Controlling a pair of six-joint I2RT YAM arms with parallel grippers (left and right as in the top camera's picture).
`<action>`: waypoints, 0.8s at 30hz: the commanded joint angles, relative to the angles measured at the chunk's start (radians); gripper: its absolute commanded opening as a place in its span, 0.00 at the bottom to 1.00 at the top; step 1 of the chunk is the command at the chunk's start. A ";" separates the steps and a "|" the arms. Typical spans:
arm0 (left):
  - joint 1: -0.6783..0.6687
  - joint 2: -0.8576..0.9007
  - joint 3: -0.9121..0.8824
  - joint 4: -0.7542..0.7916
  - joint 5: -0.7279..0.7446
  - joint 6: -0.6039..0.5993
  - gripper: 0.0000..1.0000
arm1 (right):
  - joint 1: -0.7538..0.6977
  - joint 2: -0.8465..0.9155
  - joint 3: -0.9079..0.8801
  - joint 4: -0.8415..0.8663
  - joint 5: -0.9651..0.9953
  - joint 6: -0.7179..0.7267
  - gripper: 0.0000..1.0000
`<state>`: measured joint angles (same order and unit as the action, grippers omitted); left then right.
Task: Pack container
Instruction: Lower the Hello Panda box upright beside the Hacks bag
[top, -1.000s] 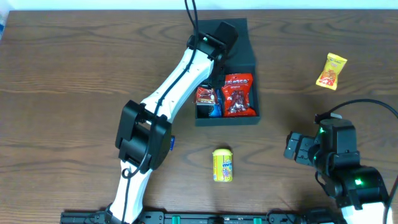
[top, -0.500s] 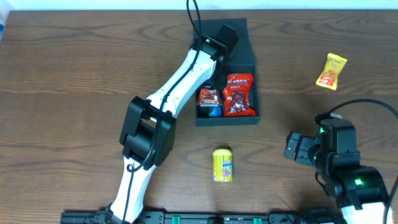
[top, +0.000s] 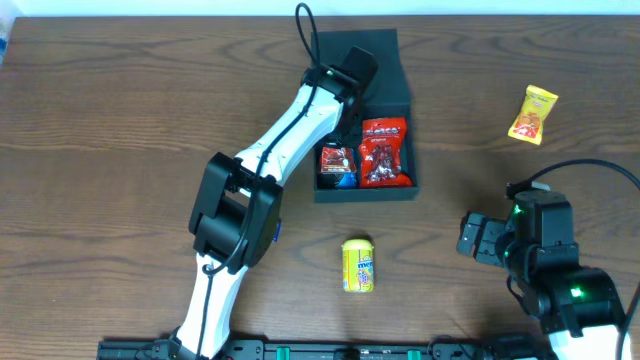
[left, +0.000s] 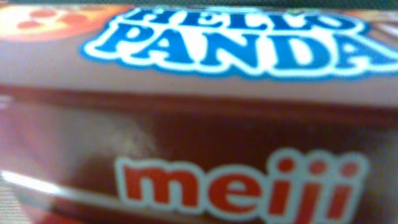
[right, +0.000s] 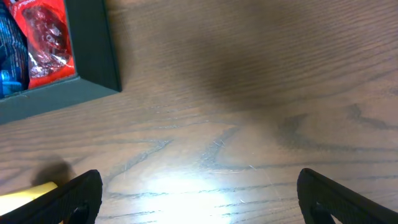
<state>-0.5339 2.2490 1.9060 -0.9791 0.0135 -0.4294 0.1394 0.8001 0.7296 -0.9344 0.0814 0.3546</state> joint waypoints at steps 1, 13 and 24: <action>0.030 0.033 -0.040 -0.015 -0.025 -0.005 0.48 | -0.007 -0.002 0.002 -0.001 0.004 -0.011 0.99; 0.030 -0.054 -0.041 -0.057 -0.069 -0.005 0.67 | -0.007 -0.002 0.002 -0.001 0.004 -0.011 0.99; 0.029 -0.231 -0.041 -0.118 -0.069 -0.005 0.61 | -0.007 -0.002 0.002 -0.001 0.004 -0.011 0.99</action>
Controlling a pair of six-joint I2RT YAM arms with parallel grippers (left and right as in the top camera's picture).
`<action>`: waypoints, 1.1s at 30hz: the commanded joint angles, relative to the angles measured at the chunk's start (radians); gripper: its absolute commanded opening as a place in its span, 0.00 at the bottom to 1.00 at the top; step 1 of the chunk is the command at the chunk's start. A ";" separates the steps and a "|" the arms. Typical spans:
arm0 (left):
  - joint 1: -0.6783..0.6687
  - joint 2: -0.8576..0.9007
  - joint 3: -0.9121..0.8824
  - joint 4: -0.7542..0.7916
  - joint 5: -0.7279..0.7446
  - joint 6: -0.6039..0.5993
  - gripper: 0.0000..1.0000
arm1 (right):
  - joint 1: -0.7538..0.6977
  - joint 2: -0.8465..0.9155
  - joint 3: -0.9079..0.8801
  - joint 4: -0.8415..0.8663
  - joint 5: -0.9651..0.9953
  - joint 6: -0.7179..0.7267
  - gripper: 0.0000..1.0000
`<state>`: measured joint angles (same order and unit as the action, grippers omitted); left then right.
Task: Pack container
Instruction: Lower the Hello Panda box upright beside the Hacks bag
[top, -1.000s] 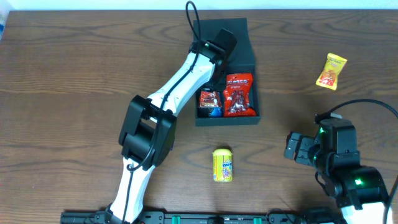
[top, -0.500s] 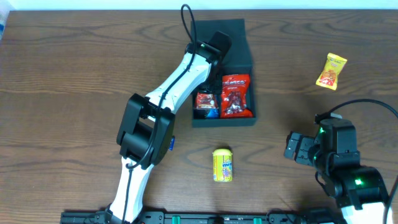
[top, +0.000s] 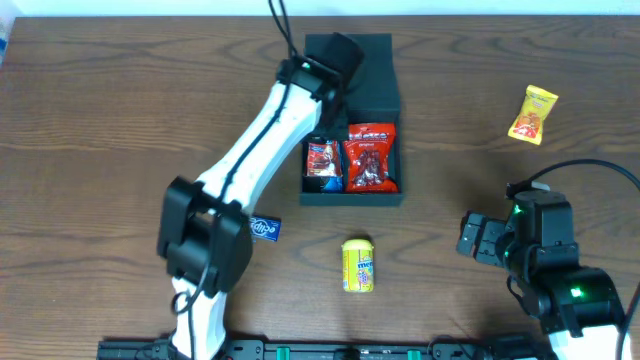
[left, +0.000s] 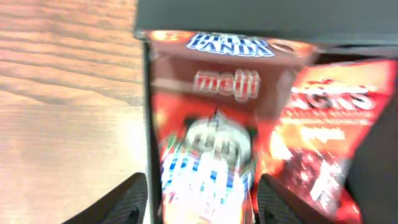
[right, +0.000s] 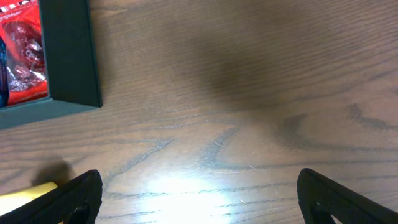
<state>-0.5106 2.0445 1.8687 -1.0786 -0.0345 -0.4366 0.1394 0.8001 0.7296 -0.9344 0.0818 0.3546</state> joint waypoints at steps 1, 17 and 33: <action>0.005 -0.031 -0.003 -0.026 -0.021 0.002 0.64 | -0.007 -0.002 0.002 -0.001 0.004 -0.011 0.99; -0.052 0.015 -0.013 -0.008 -0.053 0.002 0.89 | -0.007 -0.002 0.002 -0.001 0.003 -0.011 0.99; -0.051 0.016 -0.150 0.119 -0.107 -0.021 0.97 | -0.007 -0.002 0.002 -0.001 0.004 -0.011 0.99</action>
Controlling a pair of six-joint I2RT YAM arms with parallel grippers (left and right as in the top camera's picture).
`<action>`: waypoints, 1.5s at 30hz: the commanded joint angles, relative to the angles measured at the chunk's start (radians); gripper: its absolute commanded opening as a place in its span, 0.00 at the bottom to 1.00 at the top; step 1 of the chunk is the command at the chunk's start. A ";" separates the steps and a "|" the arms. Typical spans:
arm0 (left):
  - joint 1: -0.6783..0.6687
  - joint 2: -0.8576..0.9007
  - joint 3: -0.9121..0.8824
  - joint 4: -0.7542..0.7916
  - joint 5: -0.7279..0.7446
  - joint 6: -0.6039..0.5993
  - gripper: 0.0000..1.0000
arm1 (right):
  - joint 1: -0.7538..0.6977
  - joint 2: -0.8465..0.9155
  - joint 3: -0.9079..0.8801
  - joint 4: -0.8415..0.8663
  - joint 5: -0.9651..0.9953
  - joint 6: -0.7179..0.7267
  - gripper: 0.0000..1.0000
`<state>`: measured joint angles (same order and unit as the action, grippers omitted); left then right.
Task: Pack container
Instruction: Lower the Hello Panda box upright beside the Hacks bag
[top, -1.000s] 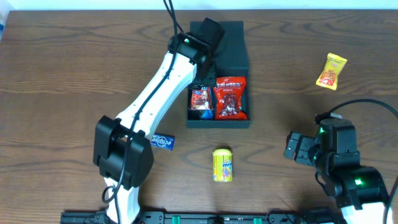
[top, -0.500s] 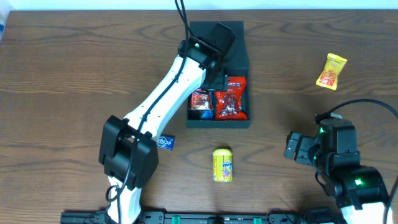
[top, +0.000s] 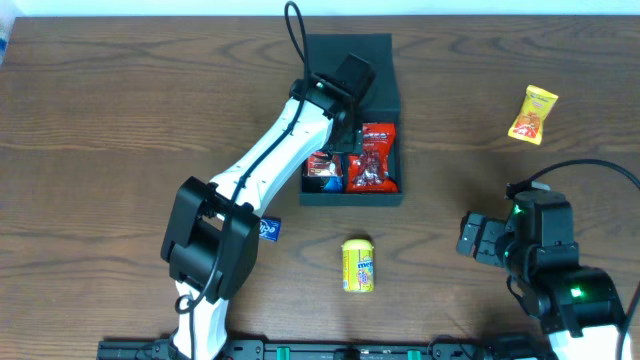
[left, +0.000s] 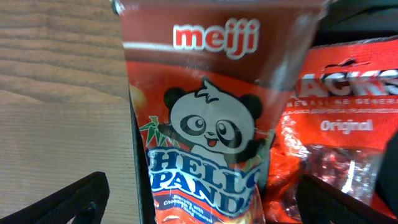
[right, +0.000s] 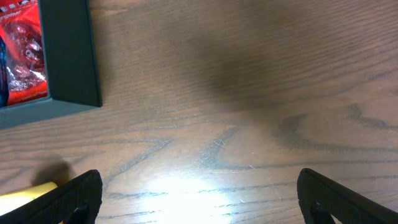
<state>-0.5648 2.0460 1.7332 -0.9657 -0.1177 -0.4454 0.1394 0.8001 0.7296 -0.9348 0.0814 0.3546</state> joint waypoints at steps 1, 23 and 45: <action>0.003 0.015 -0.023 0.014 -0.024 -0.016 0.97 | -0.007 -0.002 0.002 -0.001 0.004 -0.011 0.99; 0.009 0.015 -0.042 0.014 -0.019 -0.034 0.49 | -0.007 -0.002 0.002 -0.001 0.004 -0.011 0.99; 0.009 0.029 0.108 -0.280 0.106 -0.033 0.44 | -0.007 -0.002 0.002 -0.001 0.004 -0.011 0.99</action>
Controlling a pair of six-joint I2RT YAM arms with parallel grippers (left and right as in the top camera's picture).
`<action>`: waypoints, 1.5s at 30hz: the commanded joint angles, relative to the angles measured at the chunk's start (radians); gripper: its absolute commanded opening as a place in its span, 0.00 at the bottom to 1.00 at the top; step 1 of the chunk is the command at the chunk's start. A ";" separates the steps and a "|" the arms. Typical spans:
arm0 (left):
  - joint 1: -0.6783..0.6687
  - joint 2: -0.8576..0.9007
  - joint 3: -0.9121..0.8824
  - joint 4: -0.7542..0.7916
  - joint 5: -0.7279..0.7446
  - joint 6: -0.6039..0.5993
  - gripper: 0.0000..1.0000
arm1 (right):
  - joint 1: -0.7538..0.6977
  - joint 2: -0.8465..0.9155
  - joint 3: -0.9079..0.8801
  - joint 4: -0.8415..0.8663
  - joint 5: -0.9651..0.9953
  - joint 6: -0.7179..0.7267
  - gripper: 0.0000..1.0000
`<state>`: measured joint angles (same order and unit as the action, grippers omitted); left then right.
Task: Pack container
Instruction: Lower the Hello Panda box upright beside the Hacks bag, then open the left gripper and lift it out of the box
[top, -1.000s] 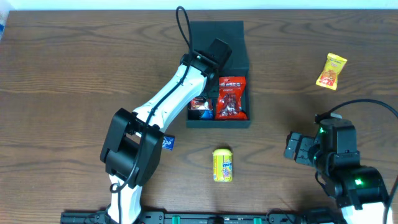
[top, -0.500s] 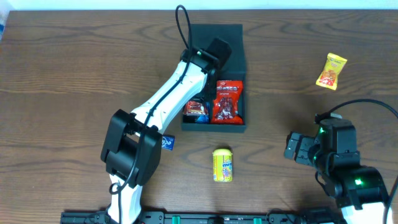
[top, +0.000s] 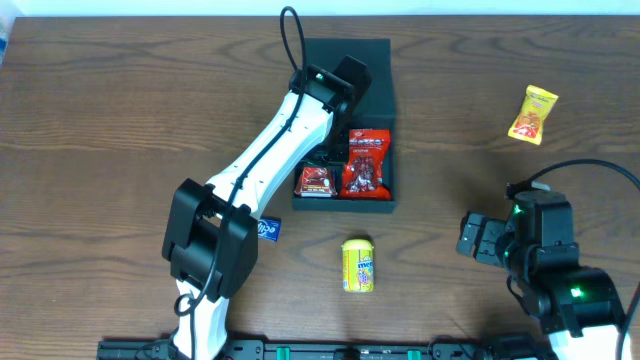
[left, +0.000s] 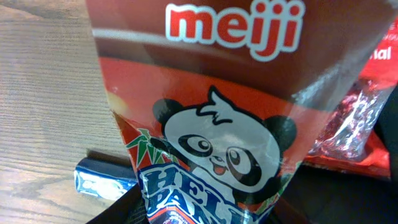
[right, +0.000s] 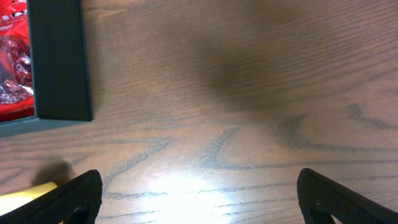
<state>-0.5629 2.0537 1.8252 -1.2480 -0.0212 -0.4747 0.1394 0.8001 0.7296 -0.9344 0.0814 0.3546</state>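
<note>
The black container (top: 378, 60) lies open at the table's back middle. In its left half stands a red Hello Panda box (top: 314, 181), which fills the left wrist view (left: 211, 124). A red snack bag (top: 366, 160) lies beside it on the right (left: 364, 112). My left gripper (left: 205, 208) reaches down into the container (top: 323, 158), its dark fingers close against both sides of the box, shut on it. My right gripper (right: 199, 199) hangs open over bare wood at the front right (top: 474, 238).
A yellow candy tube (top: 358, 265) lies in front of the container, its edge showing (right: 25, 190). A small blue packet (top: 265, 228) sits on the table by my left arm (left: 102, 180). A yellow-red candy bag (top: 531, 114) lies far right.
The left fingers, wide open around the Hello Panda box before, now press on its sides. Container and box sit slightly further left and nearer the front. The right arm has not moved.
At first the left wrist camera was pressed right against the Hello Panda box in the container. Then the container lay further left with the gripper drawn back from the box. Then its fingers stood wide open around it, and now they hold it.
</note>
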 joint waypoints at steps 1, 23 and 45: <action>0.007 0.032 0.016 0.004 0.002 -0.004 0.44 | -0.007 -0.002 0.002 -0.001 0.004 -0.011 0.99; 0.050 0.119 -0.021 0.083 -0.102 -0.005 0.43 | -0.007 -0.002 0.002 -0.001 0.004 -0.011 0.99; 0.052 -0.052 -0.024 0.070 -0.102 -0.004 0.96 | -0.007 -0.002 0.002 -0.001 0.004 -0.012 0.99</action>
<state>-0.5205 2.1006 1.8038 -1.1713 -0.0940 -0.4744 0.1394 0.8005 0.7296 -0.9344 0.0814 0.3546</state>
